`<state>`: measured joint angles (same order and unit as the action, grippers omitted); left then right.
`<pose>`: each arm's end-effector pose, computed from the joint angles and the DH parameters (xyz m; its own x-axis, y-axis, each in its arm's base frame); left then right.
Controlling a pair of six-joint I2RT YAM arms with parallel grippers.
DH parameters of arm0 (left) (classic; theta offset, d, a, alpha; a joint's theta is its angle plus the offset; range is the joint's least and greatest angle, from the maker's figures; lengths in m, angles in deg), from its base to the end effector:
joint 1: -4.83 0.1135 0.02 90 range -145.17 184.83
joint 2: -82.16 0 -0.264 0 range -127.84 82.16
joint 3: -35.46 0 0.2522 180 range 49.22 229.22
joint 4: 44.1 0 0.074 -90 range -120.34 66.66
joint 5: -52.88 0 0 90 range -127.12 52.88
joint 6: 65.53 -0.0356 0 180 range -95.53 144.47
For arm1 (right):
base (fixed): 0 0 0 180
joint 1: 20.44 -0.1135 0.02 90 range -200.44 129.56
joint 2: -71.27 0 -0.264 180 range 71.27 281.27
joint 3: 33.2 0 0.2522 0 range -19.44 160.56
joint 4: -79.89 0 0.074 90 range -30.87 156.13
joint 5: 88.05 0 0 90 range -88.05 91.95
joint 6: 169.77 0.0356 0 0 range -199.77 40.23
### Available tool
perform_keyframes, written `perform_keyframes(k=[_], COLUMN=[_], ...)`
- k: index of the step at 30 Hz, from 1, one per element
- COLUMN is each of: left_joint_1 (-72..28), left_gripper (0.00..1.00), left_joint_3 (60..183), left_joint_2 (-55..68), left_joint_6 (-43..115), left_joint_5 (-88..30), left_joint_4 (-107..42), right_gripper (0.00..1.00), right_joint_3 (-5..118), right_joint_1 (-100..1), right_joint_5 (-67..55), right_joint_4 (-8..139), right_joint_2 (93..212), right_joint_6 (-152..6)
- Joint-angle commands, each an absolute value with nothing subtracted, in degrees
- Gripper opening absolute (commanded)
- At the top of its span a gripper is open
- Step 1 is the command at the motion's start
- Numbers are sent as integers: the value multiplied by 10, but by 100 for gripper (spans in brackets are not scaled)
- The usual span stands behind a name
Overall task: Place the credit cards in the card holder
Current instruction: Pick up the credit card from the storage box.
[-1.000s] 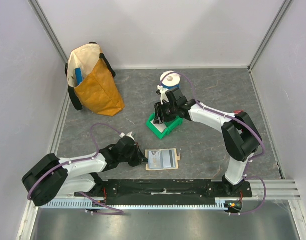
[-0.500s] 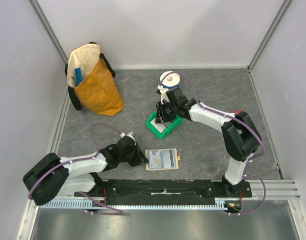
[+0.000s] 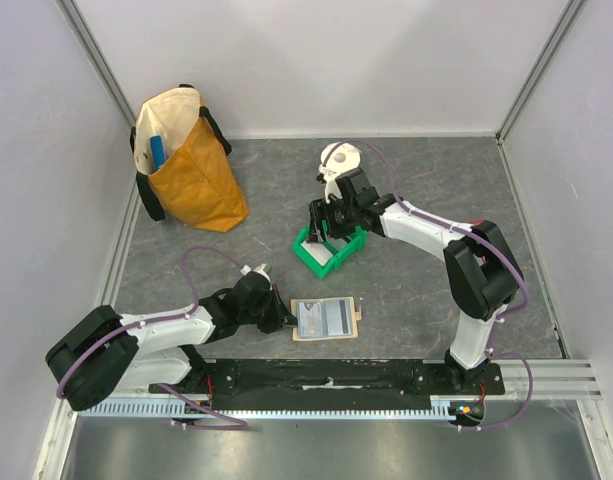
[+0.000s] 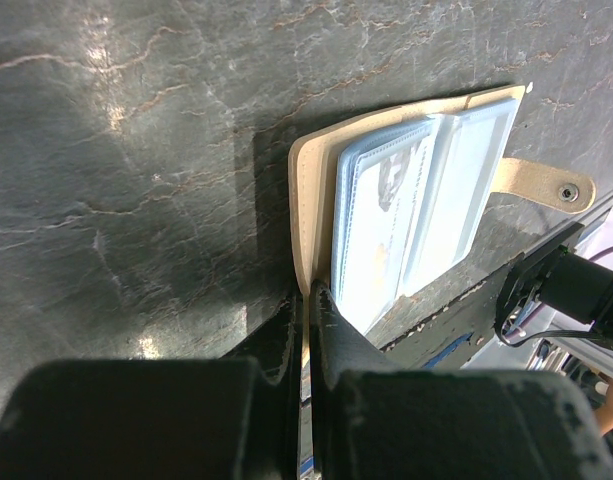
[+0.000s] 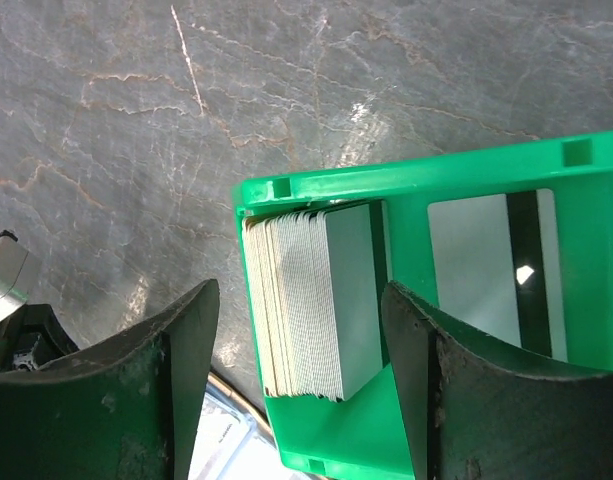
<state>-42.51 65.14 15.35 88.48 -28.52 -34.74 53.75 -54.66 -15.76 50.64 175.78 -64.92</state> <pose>0.1264 -0.1450 0.1247 -0.9317 -0.3005 -0.2042 -0.0926 0.7398 -0.6664 0.3250 0.2342 0.2143 -0.7642 -0.2245 -0.6047 -0.5297 0.7533 0.3898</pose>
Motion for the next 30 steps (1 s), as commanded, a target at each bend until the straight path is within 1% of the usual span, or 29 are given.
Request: perform_keyframes(k=[1, 8, 13, 20, 30], left_joint_1=[-423, -423, -423, -423, -423], left_gripper=[2, 2, 2, 2, 2], left_joint_3=[661, 660, 661, 662, 662], left_joint_2=[142, 143, 143, 142, 144], left_joint_6=[871, 872, 871, 872, 872], left_joint_5=[-289, -290, -290, -289, -289], left_joint_4=[-339, -339, -339, -339, -339], right_gripper=[73, 74, 71, 64, 48], right_joint_3=[558, 554, 554, 555, 556], right_joint_1=[-546, -546, -546, -545, -546], right_joint_5=[-212, -234, -261, -273, -253], right_joint_4=[512, 507, 502, 498, 488], right_joint_2=[1783, 1796, 1797, 1786, 1778], right_joint_6=[-657, -665, -669, -669, -673])
